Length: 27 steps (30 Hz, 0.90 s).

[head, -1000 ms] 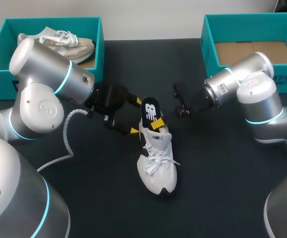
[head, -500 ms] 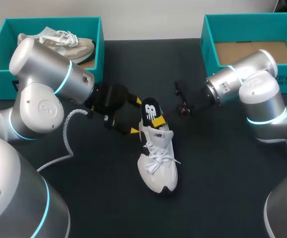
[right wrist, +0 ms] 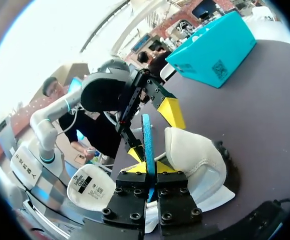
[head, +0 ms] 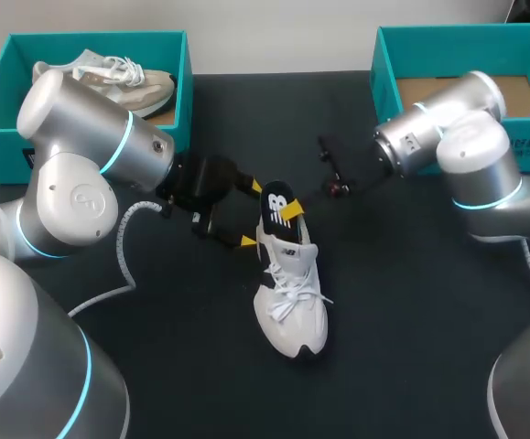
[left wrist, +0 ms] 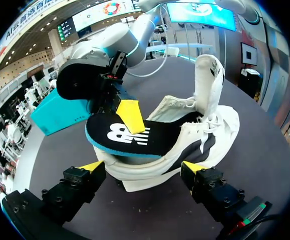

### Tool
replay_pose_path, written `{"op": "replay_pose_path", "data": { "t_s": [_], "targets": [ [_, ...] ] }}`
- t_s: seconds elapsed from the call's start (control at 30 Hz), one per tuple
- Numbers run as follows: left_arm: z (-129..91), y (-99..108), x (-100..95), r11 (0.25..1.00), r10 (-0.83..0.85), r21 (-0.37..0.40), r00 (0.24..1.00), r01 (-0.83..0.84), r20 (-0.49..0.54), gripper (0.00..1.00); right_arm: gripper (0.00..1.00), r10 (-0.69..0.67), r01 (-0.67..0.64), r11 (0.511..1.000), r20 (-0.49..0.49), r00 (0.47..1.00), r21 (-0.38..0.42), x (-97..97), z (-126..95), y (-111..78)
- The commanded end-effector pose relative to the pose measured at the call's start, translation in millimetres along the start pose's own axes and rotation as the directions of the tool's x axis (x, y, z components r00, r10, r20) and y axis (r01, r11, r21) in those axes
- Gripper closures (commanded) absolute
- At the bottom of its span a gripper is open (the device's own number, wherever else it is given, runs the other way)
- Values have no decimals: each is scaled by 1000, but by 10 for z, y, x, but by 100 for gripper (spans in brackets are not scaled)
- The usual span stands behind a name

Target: Take the shoe out of the shoebox, open the shoe tongue, remove and reinsert the insole, then place the shoe into the shoebox

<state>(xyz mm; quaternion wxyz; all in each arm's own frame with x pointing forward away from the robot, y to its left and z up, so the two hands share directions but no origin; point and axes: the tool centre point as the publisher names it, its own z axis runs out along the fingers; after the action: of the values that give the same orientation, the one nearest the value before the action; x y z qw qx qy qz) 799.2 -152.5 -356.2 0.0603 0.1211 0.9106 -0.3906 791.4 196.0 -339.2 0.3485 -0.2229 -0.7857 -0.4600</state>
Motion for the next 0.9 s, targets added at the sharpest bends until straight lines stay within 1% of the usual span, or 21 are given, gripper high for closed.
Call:
{"op": "replay_pose_path", "data": {
  "t_s": [0.03,0.13,0.27,0.43,0.5,0.6,0.87,0.9],
  "targets": [
    [8,-1,5,1000,0,-4,1000,0,1,0,100,12,-12,1000,-10,1000,4,-17,55,-43],
    [8,-1,5,1000,0,-4,1000,0,1,0,100,40,-40,999,-20,999,23,53,95,-99],
    [8,-1,5,1000,0,-4,1000,0,1,0,100,73,-73,997,-21,997,21,119,136,-222],
    [8,-1,5,1000,0,-4,1000,0,1,0,100,93,-93,995,-21,995,21,147,165,-279],
    [8,-1,5,1000,0,-4,1000,0,1,0,91,94,-93,995,-18,995,18,144,161,-280],
    [8,-1,5,1000,0,-4,1000,0,1,0,71,85,-84,996,-3,996,18,155,123,-236],
    [8,-1,5,1000,0,-4,1000,0,1,0,67,55,-56,998,60,997,17,347,4,-83],
    [8,-1,5,1000,0,-4,1000,0,1,0,67,49,-51,999,74,996,15,397,-11,-27]
  ]
}}
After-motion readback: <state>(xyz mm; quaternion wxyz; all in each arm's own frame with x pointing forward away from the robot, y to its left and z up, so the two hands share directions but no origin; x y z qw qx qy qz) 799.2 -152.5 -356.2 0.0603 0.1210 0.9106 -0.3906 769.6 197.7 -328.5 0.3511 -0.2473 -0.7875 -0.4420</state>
